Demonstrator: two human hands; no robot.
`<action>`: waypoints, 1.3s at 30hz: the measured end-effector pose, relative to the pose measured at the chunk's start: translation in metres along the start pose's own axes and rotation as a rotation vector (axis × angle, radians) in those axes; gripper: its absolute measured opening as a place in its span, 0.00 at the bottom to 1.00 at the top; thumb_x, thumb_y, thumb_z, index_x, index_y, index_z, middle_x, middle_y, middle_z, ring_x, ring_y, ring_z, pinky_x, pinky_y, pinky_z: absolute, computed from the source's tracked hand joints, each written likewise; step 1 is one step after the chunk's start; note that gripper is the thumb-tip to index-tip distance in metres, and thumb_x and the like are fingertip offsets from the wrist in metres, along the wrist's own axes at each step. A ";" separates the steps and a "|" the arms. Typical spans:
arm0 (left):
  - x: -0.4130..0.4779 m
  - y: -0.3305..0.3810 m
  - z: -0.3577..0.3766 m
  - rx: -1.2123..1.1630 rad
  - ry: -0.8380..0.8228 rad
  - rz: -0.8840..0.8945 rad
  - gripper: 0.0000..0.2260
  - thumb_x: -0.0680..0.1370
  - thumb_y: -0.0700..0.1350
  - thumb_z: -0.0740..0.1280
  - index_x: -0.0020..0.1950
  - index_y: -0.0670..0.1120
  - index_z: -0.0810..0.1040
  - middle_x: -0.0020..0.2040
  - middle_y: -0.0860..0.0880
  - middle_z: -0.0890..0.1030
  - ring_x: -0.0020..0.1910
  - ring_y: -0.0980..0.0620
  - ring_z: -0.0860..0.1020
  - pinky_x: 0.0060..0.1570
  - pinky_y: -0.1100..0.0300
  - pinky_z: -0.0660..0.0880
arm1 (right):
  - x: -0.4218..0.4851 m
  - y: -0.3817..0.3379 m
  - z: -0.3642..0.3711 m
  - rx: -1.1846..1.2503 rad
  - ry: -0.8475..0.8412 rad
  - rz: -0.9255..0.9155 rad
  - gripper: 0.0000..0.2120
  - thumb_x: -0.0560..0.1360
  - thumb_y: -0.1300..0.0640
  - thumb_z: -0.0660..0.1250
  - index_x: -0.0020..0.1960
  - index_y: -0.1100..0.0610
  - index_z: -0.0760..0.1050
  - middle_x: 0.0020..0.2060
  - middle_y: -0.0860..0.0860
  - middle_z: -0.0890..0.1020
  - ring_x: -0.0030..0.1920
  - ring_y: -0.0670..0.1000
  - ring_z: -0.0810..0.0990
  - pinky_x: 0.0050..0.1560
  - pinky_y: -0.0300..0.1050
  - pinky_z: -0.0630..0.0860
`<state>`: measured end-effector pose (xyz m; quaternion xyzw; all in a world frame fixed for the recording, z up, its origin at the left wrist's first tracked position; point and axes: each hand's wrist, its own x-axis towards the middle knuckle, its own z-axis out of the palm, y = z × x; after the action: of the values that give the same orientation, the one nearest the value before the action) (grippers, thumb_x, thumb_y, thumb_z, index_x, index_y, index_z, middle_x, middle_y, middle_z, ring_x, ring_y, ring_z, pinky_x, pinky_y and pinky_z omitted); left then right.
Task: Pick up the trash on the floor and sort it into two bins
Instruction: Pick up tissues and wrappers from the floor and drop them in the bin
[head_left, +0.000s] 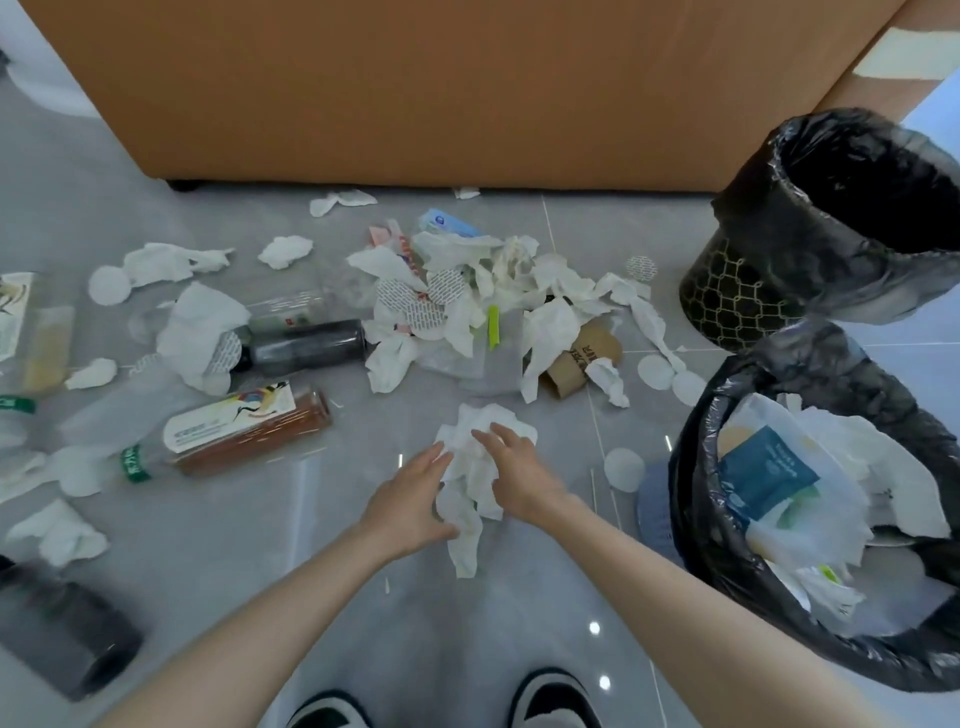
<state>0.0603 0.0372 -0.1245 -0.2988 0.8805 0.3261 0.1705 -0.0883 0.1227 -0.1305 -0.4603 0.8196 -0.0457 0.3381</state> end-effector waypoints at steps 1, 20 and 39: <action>0.002 0.000 0.007 0.058 -0.003 0.020 0.42 0.71 0.54 0.71 0.77 0.47 0.51 0.78 0.52 0.48 0.76 0.54 0.51 0.71 0.57 0.59 | 0.003 0.003 0.004 -0.009 -0.002 0.002 0.37 0.73 0.71 0.58 0.77 0.49 0.53 0.76 0.50 0.53 0.74 0.55 0.55 0.67 0.50 0.68; 0.010 -0.006 -0.004 -0.196 0.275 -0.037 0.04 0.76 0.39 0.61 0.43 0.47 0.72 0.46 0.47 0.80 0.46 0.44 0.77 0.38 0.57 0.66 | -0.028 0.011 -0.013 0.355 0.207 0.060 0.05 0.75 0.62 0.64 0.44 0.57 0.79 0.39 0.49 0.81 0.39 0.48 0.77 0.35 0.34 0.70; -0.059 0.194 -0.180 -0.249 0.457 0.534 0.03 0.78 0.45 0.66 0.44 0.50 0.75 0.42 0.52 0.79 0.43 0.53 0.76 0.43 0.57 0.71 | -0.156 -0.006 -0.177 0.643 0.984 -0.153 0.06 0.74 0.64 0.67 0.46 0.53 0.75 0.36 0.47 0.81 0.37 0.51 0.80 0.36 0.47 0.75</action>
<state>-0.0375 0.0580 0.1272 -0.1422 0.8963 0.3887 -0.1590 -0.1352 0.1995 0.0871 -0.3172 0.7897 -0.5238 0.0367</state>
